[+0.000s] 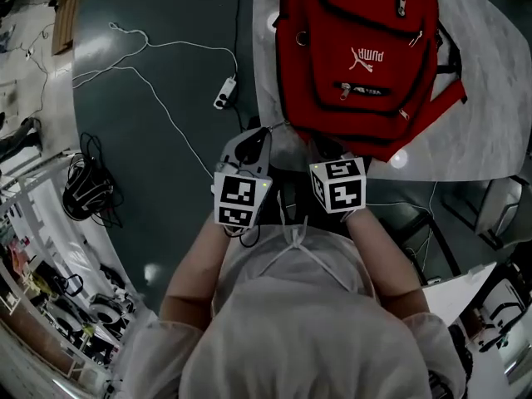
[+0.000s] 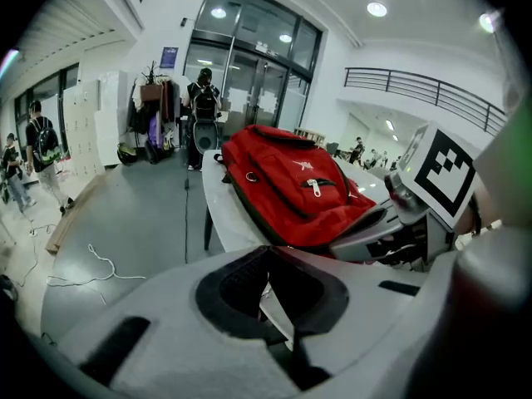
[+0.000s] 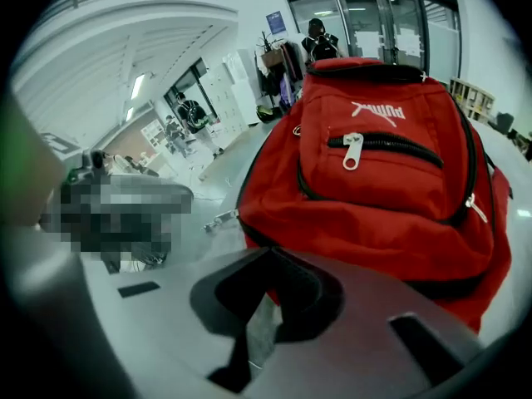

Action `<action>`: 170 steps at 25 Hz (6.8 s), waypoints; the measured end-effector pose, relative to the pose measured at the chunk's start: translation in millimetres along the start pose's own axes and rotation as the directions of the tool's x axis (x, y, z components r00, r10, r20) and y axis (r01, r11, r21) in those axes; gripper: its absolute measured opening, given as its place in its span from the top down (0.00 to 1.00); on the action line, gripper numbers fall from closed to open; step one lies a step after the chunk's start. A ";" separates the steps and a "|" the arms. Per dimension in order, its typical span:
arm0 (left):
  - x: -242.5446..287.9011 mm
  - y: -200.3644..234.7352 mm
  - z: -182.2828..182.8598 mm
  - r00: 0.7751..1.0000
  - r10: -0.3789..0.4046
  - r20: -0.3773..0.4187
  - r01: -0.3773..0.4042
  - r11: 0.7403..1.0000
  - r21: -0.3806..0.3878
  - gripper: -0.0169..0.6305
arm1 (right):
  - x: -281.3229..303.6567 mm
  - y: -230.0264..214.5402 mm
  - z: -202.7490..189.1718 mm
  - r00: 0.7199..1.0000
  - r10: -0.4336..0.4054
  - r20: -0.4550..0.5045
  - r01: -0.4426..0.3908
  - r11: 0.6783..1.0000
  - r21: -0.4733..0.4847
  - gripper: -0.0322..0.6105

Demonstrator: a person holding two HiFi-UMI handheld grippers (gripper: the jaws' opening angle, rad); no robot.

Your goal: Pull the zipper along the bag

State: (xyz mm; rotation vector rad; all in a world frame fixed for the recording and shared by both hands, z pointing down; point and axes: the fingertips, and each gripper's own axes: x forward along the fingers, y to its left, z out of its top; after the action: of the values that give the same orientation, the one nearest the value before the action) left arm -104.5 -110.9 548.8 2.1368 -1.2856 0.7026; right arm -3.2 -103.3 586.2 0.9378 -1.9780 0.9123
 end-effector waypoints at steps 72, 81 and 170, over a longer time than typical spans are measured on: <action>89.3 44.5 16.8 0.942 -0.121 -0.312 0.170 0.976 0.135 0.93 | 19.5 3.3 -7.3 0.939 0.087 -0.333 -0.144 0.978 -0.153 0.91; 101.5 58.1 32.2 0.945 -0.109 -0.308 0.170 0.969 0.179 0.93 | 21.6 4.1 -6.3 0.932 0.107 -0.347 -0.168 0.974 -0.152 0.91; -122.2 -24.8 279.6 0.828 -0.064 0.558 -0.062 0.977 0.204 0.94 | -205.9 41.0 231.1 0.770 0.014 0.638 0.212 0.937 -0.277 0.91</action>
State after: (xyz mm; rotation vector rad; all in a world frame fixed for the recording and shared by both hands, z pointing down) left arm -88.8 -216.2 261.7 2.6460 -1.5541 0.2033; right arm -18.7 -213.2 294.3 1.2400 -2.5060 0.1598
